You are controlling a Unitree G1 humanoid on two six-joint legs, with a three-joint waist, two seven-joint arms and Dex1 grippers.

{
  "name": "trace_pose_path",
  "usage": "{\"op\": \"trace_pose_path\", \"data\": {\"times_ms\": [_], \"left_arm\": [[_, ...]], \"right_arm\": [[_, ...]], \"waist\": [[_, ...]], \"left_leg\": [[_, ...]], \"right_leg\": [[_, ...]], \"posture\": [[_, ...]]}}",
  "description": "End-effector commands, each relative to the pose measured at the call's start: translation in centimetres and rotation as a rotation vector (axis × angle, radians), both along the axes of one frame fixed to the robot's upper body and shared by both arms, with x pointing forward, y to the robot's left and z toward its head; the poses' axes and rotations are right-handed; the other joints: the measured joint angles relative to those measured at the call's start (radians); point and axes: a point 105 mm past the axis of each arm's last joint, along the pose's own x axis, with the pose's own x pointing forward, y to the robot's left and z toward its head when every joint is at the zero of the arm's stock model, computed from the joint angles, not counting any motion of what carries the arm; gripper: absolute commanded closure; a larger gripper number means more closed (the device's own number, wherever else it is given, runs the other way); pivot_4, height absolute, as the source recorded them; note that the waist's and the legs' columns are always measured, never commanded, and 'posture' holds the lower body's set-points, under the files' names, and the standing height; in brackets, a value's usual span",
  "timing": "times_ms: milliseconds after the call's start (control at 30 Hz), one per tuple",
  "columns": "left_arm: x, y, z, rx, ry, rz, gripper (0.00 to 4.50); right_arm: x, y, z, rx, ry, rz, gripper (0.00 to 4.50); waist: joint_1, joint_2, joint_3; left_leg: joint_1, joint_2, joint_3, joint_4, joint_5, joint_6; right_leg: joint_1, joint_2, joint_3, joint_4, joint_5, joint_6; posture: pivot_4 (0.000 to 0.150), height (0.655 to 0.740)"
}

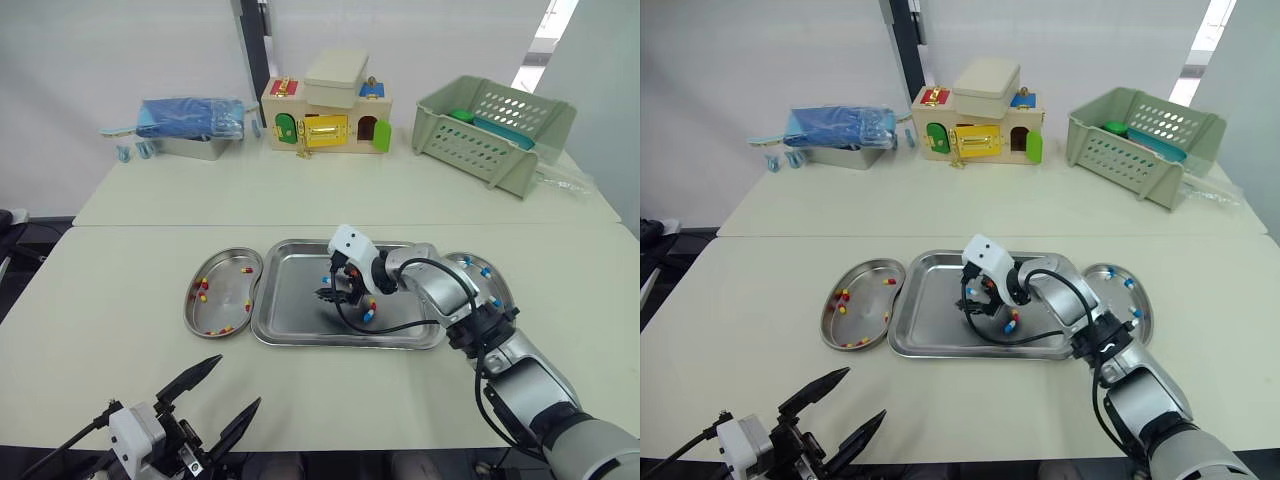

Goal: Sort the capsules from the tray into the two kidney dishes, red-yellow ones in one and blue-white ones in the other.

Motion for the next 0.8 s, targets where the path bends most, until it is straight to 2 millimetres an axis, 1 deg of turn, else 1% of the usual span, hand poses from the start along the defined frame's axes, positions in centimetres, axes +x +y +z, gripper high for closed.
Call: {"op": "trace_pose_path", "data": {"times_ms": [33, 167, 200, 267, 333, 367, 400, 433, 533, 567, 633, 700, 733, 767, 800], "left_arm": [[-0.1, -0.4, 0.6, 0.000, -0.021, -0.013, 0.00], [-0.1, -0.4, 0.6, -0.001, -0.019, -0.007, 0.00], [-0.1, -0.4, 0.6, -0.001, -0.019, -0.006, 0.00], [-0.1, -0.4, 0.6, -0.001, -0.017, -0.005, 0.00], [-0.1, -0.4, 0.5, -0.002, -0.016, -0.004, 0.00], [-0.1, -0.4, 0.6, -0.003, -0.016, -0.003, 0.00], [-0.1, -0.5, 0.6, -0.004, -0.017, -0.003, 0.00], [-0.1, -0.5, 0.6, -0.005, -0.017, -0.003, 0.00], [0.0, -0.5, 0.6, -0.007, -0.019, -0.003, 0.00], [0.0, -0.5, 0.6, -0.007, -0.019, -0.003, 0.00], [0.0, -0.5, 0.6, -0.007, -0.020, -0.004, 0.00], [0.0, -0.5, 0.6, -0.008, -0.020, -0.006, 0.00], [0.1, -0.5, 0.6, -0.009, -0.020, -0.006, 0.00], [0.1, -0.5, 0.6, -0.009, -0.020, -0.006, 0.00], [0.1, -0.5, 0.6, -0.007, -0.020, -0.007, 0.00]], "right_arm": [[0.3, 0.5, 0.3, -0.017, -0.050, 0.014, 0.03], [0.3, 0.6, -0.6, -0.042, -0.045, 0.019, 0.03], [0.3, 0.6, -0.7, -0.046, -0.046, 0.021, 0.20], [0.3, 0.5, -0.8, -0.055, -0.049, 0.026, 0.60], [0.2, 0.5, -0.9, -0.063, -0.050, 0.031, 1.24], [0.2, 0.4, -0.9, -0.065, -0.050, 0.032, 1.64], [0.1, 0.4, -1.0, -0.070, -0.052, 0.033, 1.89], [0.1, 0.4, -1.0, -0.074, -0.056, 0.035, 2.32], [0.0, 0.4, -1.0, -0.079, -0.058, 0.037, 3.02], [0.0, 0.4, -1.0, -0.080, -0.059, 0.037, 3.38], [0.0, 0.4, -1.1, -0.080, -0.058, 0.038, 3.65], [0.0, 0.5, -1.1, -0.079, -0.058, 0.037, 4.08], [0.0, 0.5, -1.1, -0.080, -0.058, 0.037, 4.38], [0.0, 0.5, -1.1, -0.078, -0.059, 0.037, 4.49], [0.0, 0.5, -1.1, -0.076, -0.059, 0.037, 4.49]], "waist": [[0.000, 0.000, 0.000], [0.000, 0.000, 0.000], [0.000, 0.000, 0.000], [0.000, 0.000, 0.000], [0.000, 0.000, 0.000], [0.000, 0.000, 0.000], [0.000, 0.000, 0.000], [0.000, 0.000, 0.000], [0.000, 0.000, 0.000], [0.000, 0.000, 0.000], [0.000, 0.000, 0.000], [0.000, 0.000, 0.000], [0.000, 0.000, 0.000], [0.000, 0.000, 0.000], [0.000, 0.000, 0.000]], "left_leg": [[0.000, 0.000, 0.000, 0.000, 0.000, 0.000], [0.000, 0.000, 0.000, 0.000, 0.000, 0.000], [0.000, 0.000, 0.000, 0.000, 0.000, 0.000], [0.000, 0.000, 0.000, 0.000, 0.000, 0.000], [0.000, 0.000, 0.000, 0.000, 0.000, 0.000], [0.000, 0.000, 0.000, 0.000, 0.000, 0.000], [0.000, 0.000, 0.000, 0.000, 0.000, 0.000], [0.000, 0.000, 0.000, 0.000, 0.000, 0.000], [0.000, 0.000, 0.000, 0.000, 0.000, 0.000], [0.000, 0.000, 0.000, 0.000, 0.000, 0.000], [0.000, 0.000, 0.000, 0.000, 0.000, 0.000], [0.000, 0.000, 0.000, 0.000, 0.000, 0.000], [0.000, 0.000, 0.000, 0.000, 0.000, 0.000], [0.000, 0.000, 0.000, 0.000, 0.000, 0.000], [0.000, 0.000, 0.000, 0.000, 0.000, 0.000]], "right_leg": [[-0.001, 0.000, 0.000, 0.000, 0.000, 0.000], [-0.001, 0.000, 0.000, 0.000, 0.000, 0.000], [-0.001, 0.000, 0.000, 0.000, 0.000, 0.000], [-0.001, 0.000, 0.000, 0.000, 0.000, 0.000], [-0.001, 0.000, 0.000, 0.000, 0.000, 0.000], [-0.001, 0.000, 0.000, 0.000, 0.000, 0.000], [-0.001, 0.000, 0.000, 0.000, 0.000, 0.000], [-0.001, 0.000, 0.000, 0.000, 0.000, 0.000], [-0.001, 0.000, 0.000, 0.000, 0.000, 0.000], [-0.001, 0.000, 0.000, 0.000, 0.000, 0.000], [-0.001, 0.000, 0.000, 0.000, 0.000, 0.000], [-0.001, 0.000, 0.000, 0.000, 0.000, 0.000], [-0.001, 0.000, 0.000, 0.000, 0.000, 0.000], [-0.001, 0.000, 0.000, 0.000, 0.000, 0.000], [-0.001, 0.000, 0.000, 0.000, 0.000, 0.000]], "posture": [[0.150, 0.7400], [0.150, 0.7400], [0.150, 0.7400], [0.150, 0.7400], [0.150, 0.7400], [0.150, 0.7400], [0.150, 0.7400], [0.150, 0.7400], [0.150, 0.7400], [0.150, 0.7400], [0.150, 0.7400], [0.150, 0.7400], [0.150, 0.7400], [0.150, 0.7400], [0.150, 0.7400]]}}
